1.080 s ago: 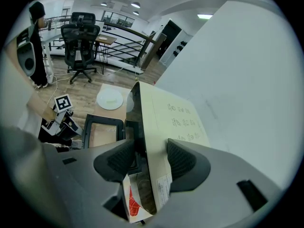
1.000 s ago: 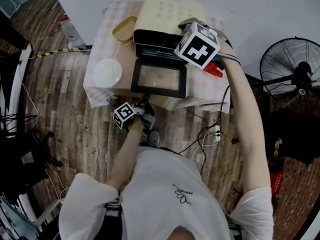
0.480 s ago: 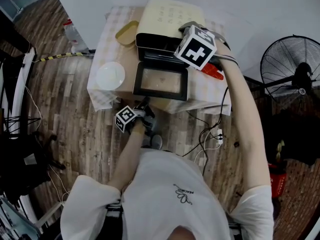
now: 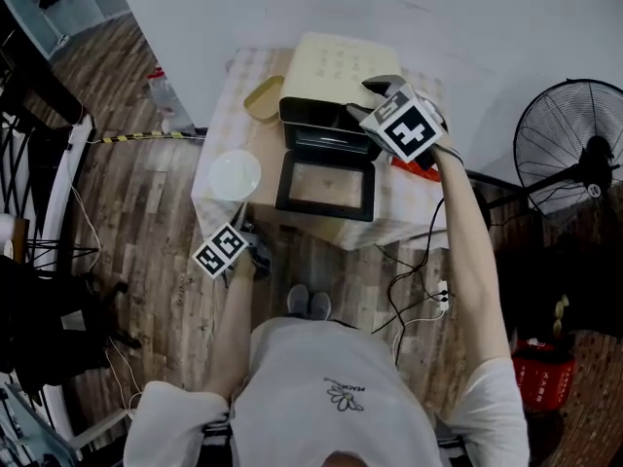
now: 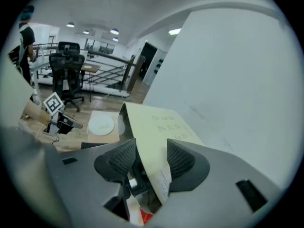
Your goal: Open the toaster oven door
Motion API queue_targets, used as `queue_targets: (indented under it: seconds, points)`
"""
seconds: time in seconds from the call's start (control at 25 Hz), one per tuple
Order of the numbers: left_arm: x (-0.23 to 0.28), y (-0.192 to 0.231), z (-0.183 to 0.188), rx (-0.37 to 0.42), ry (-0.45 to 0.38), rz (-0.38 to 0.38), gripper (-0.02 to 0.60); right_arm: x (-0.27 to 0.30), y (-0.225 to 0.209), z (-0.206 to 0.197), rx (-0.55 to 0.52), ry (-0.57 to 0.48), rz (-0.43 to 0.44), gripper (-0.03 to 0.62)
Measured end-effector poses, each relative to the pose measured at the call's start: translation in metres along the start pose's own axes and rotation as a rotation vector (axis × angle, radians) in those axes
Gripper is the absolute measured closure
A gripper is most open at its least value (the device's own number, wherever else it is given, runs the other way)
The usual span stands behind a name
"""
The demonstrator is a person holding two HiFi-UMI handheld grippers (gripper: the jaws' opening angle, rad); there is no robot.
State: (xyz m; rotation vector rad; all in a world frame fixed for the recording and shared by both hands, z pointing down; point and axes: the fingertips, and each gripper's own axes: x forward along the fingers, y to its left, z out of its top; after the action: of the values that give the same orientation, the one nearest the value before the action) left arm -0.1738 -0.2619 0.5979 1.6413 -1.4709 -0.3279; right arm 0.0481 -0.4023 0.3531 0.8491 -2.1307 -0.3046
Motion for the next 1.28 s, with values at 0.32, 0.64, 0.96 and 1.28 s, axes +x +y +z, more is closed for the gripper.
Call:
queue_targets:
  seconds: [0.32, 0.64, 0.96, 1.28]
  points:
    - [-0.047, -0.185, 0.116, 0.882, -0.325, -0.099, 0.500, -0.102, 0.003, 0.025, 0.324, -0.484, -0.287, 0.407]
    - [-0.087, -0.275, 0.098, 1.091, -0.452, -0.202, 0.530, -0.170, 0.058, -0.017, 0.620, -0.662, -0.499, 0.482]
    - [-0.088, -0.264, 0.059, 1.071, -0.420, -0.190, 0.565, -0.165, 0.107, -0.066, 0.672, -0.546, -0.623, 0.580]
    - [-0.089, -0.268, 0.033, 1.098, -0.379, -0.234, 0.565, -0.158, 0.137, -0.086, 0.660, -0.466, -0.613, 0.583]
